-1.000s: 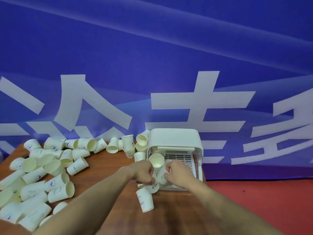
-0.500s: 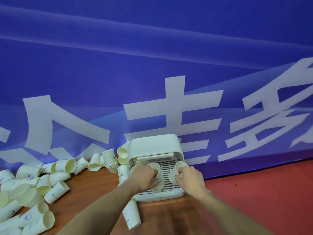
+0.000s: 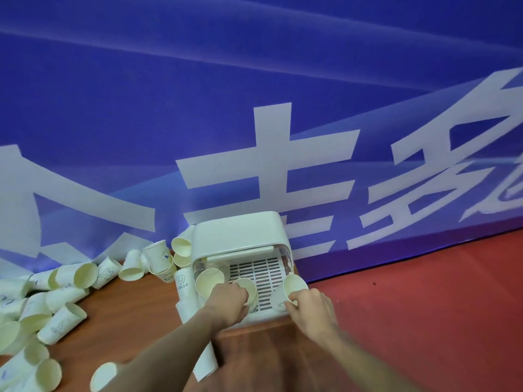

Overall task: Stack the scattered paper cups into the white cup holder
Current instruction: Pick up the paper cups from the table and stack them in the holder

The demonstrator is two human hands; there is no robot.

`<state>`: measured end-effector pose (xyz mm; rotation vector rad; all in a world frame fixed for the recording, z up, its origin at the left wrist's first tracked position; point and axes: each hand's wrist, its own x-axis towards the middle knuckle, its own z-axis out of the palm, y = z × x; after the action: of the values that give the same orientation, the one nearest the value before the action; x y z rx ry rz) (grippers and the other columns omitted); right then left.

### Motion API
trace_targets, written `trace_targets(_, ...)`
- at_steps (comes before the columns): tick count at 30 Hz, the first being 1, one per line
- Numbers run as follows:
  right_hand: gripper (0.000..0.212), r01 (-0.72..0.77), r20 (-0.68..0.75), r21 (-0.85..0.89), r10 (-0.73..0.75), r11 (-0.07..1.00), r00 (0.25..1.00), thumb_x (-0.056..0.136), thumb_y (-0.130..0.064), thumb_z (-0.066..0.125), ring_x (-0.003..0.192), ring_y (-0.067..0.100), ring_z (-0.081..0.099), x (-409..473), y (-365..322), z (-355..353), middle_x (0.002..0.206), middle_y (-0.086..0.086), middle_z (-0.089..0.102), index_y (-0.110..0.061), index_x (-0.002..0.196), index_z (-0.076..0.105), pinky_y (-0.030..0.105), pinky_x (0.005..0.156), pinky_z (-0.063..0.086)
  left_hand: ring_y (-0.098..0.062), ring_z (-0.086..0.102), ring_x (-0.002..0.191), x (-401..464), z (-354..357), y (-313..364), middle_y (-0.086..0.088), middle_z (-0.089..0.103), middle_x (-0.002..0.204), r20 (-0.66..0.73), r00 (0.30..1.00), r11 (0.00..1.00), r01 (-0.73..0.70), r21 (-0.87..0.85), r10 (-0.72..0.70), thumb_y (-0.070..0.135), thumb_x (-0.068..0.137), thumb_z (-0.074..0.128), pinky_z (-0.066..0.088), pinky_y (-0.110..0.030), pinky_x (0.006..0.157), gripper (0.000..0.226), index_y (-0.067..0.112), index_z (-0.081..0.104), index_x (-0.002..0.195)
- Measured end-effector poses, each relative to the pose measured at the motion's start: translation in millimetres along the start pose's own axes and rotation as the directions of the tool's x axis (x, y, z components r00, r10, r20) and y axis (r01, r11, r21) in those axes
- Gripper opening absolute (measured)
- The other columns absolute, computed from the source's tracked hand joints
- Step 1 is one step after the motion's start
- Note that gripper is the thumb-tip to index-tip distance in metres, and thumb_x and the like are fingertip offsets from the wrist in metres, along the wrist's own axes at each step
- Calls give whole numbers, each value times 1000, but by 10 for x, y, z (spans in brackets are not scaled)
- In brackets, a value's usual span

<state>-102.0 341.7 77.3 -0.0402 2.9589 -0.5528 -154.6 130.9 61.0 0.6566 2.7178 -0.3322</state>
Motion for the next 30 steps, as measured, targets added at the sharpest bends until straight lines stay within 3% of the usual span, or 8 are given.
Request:
trace_targets(5, 30, 97, 48, -42, -95, 994, 994, 97, -39, 48, 78, 28, 57, 80, -158, -111, 75, 4, 61, -21, 74, 53, 31, 65, 33, -27, 63, 104, -60, -70, -129, -5, 69, 109, -33, 999, 997, -16, -70, 13, 42, 95, 49, 46, -33, 80, 35, 21, 64, 118)
trace_targets(8, 32, 219, 80, -103, -212, 970, 974, 99, -39, 45, 71, 29, 47, 166, -348, -146, 71, 2, 49, -20, 74, 51, 30, 65, 34, -26, 64, 99, -126, -178, -277, -4, 71, 103, -87, 996, 983, -17, -184, 1, 40, 92, 49, 47, -32, 79, 31, 23, 67, 112)
trace_targets(11, 32, 324, 114, -207, -306, 923, 945, 102, -36, 40, 85, 32, 59, 262, -543, -111, 76, 1, 49, -18, 85, 61, 31, 66, 33, -24, 65, 97, -224, -250, -454, -3, 72, 101, -122, 992, 968, -5, -252, -26, 40, 89, 49, 48, -31, 79, 31, 24, 68, 107)
trace_targets(15, 22, 391, 225, -338, -330, 856, 917, 98, -15, 45, 99, 34, 63, 386, -691, 18, 99, 9, 66, -16, 105, 66, 34, 72, 39, -24, 63, 99, -380, -192, -646, -5, 71, 103, -120, 990, 960, 36, -279, -72, 40, 87, 51, 47, -30, 79, 30, 25, 68, 107)
trace_targets(17, 28, 404, 282, -379, -312, 833, 907, 91, -5, 48, 102, 34, 63, 412, -706, 92, 108, 11, 67, -15, 111, 65, 35, 79, 45, -25, 63, 96, -457, -105, -703, -4, 71, 99, -117, 988, 948, 58, -314, -99, 39, 87, 50, 47, -30, 77, 30, 24, 69, 103)
trace_targets(24, 37, 451, 351, -394, -323, 800, 879, 86, 4, 44, 104, 34, 63, 446, -701, 411, 112, 10, 66, -12, 113, 62, 36, 81, 46, -20, 64, 91, -671, 237, -863, 3, 71, 96, -65, 986, 907, 112, -406, -151, 43, 83, 48, 51, -30, 77, 29, 27, 68, 97)
trace_targets(28, 31, 417, 374, -394, -272, 819, 887, 90, -4, 46, 104, 32, 63, 459, -770, 519, 113, 8, 66, -14, 116, 60, 37, 81, 47, -20, 63, 91, -792, 350, -988, 1, 71, 96, -6, 987, 916, 144, -376, -158, 43, 85, 52, 46, -30, 75, 27, 26, 69, 99)
trace_targets(30, 25, 398, 306, -365, -296, 842, 905, 93, -23, 47, 90, 32, 68, 429, -845, 516, 100, 7, 70, -18, 115, 56, 35, 67, 43, -20, 64, 91, -853, 397, -1082, 2, 72, 94, 19, 985, 910, 167, -379, -173, 43, 83, 52, 47, -30, 76, 26, 26, 68, 97)
